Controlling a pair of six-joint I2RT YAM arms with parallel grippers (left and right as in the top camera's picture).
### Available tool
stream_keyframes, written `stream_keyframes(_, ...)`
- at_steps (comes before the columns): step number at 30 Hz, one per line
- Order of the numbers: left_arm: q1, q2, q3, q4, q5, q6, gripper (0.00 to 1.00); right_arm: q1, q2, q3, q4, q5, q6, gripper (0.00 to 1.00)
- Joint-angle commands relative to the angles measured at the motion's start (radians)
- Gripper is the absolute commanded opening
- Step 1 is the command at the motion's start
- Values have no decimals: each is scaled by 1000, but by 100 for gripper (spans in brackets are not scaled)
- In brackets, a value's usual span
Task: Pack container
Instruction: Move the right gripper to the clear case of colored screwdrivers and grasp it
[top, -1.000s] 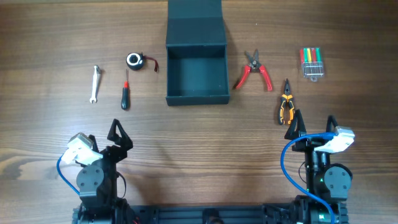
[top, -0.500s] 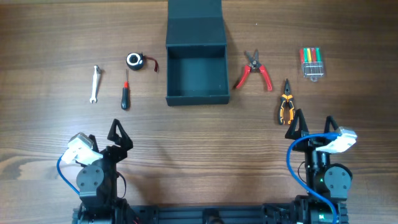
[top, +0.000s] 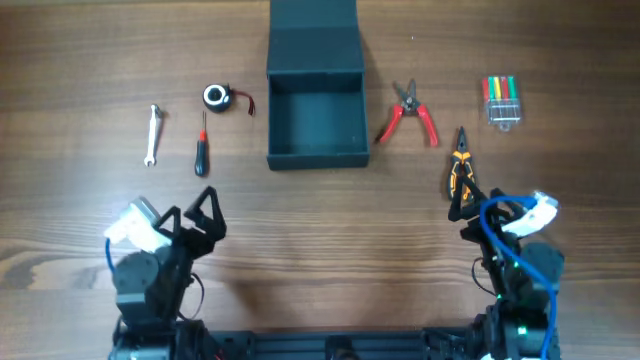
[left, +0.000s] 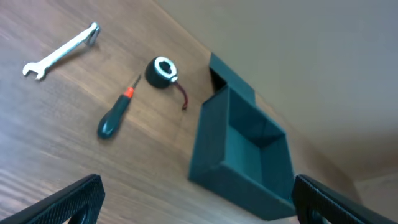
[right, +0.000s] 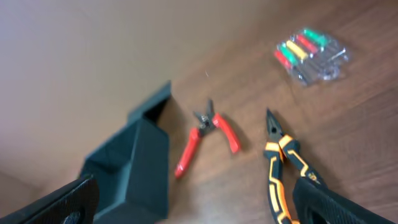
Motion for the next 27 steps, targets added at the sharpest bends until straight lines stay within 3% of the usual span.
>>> stream_keyframes(1,-4,239,218,-65,19,19,100,-2,213,235,-50,-27,-158,100)
stream_keyframes(4,-4,474,430,-154,3,166,100,-2,438,502,-222,-22,-291,100)
stream_keyframes(7,-4,658,602,-262,-11,237,100,-2,631,776,-401,-13,-430,100)
stream_keyframes(11,-2,839,734,-342,-15,246,100,-2,770,1042,-536,-31,-458,100)
stream_keyframes(16,-2,914,740,-337,-98,246,100,-68,827,1095,-551,-20,-511,99)
stream_keyframes(22,-2,917,740,-337,-157,246,100,-164,1036,1097,-626,-83,-559,100)
stream_keyframes(27,-2,917,740,-337,-157,246,100,-164,1221,1148,-603,120,-645,100)
